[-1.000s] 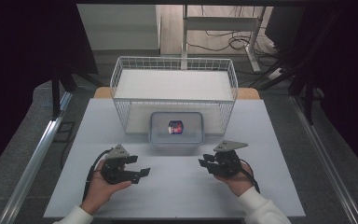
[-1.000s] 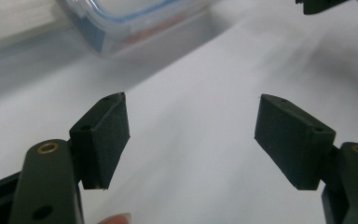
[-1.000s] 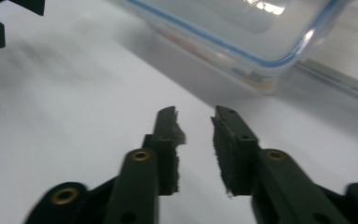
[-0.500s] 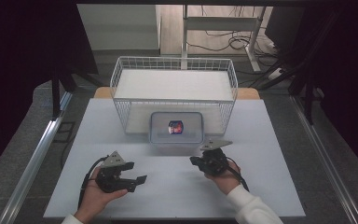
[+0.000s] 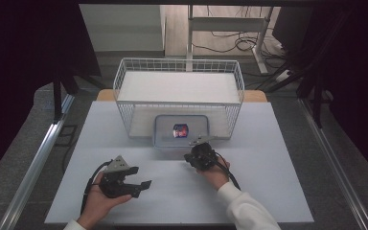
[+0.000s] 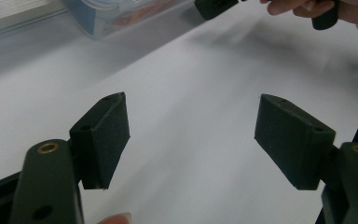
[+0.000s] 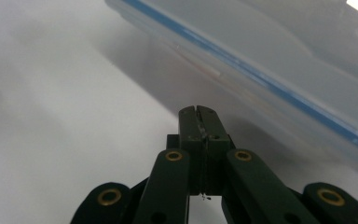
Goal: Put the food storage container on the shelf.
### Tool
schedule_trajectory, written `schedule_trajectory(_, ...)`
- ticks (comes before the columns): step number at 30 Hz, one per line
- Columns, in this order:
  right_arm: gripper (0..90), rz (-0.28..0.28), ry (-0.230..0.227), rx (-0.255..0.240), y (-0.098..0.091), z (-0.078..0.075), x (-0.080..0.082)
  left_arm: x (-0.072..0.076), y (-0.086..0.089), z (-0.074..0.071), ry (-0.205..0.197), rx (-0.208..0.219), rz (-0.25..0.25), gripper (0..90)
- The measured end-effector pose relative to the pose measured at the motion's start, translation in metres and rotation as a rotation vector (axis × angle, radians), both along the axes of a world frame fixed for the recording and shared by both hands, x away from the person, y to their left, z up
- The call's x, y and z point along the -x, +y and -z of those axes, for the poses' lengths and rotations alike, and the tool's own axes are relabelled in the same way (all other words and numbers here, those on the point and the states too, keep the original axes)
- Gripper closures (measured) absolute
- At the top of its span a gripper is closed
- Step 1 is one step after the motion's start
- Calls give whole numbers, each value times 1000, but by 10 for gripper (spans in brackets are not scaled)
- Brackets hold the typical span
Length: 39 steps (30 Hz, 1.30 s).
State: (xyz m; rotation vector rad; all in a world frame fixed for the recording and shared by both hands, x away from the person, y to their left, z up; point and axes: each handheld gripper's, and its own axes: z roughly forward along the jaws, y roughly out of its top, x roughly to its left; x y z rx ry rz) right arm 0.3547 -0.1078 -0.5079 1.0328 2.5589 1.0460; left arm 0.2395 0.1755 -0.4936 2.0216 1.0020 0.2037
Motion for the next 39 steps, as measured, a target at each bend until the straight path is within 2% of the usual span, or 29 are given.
schedule_trajectory(4, 890, 23, -14, 4, 6, 3, -6, 0, 0, 0, 1, 1, -3, 257)
schedule_trajectory(7, 890, 32, 2, -11, 9, 6, -10, 0, 1, 0, 2, 5, 3, 256)
schedule_trajectory(15, 890, 46, -2, -31, 12, 10, -15, 0, 2, 0, 0, 9, 7, 256)
schedule_trajectory(18, 891, 73, -15, -48, 11, 6, -17, 0, 2, 0, 0, 9, 6, 256)
schedule_trajectory(21, 891, 86, -4, -64, 11, 2, -20, 0, 2, 0, -2, 7, 5, 256)
schedule_trajectory(22, 891, 90, -7, -82, 12, -1, -23, 0, 2, 0, -2, 8, 5, 256)
schedule_trajectory(28, 891, 90, -5, -83, 16, -1, -29, 0, 3, 0, 0, 8, 2, 256)
schedule_trajectory(39, 891, 136, -7, -97, 21, 0, -48, -1, 3, 1, 0, 5, 3, 256)
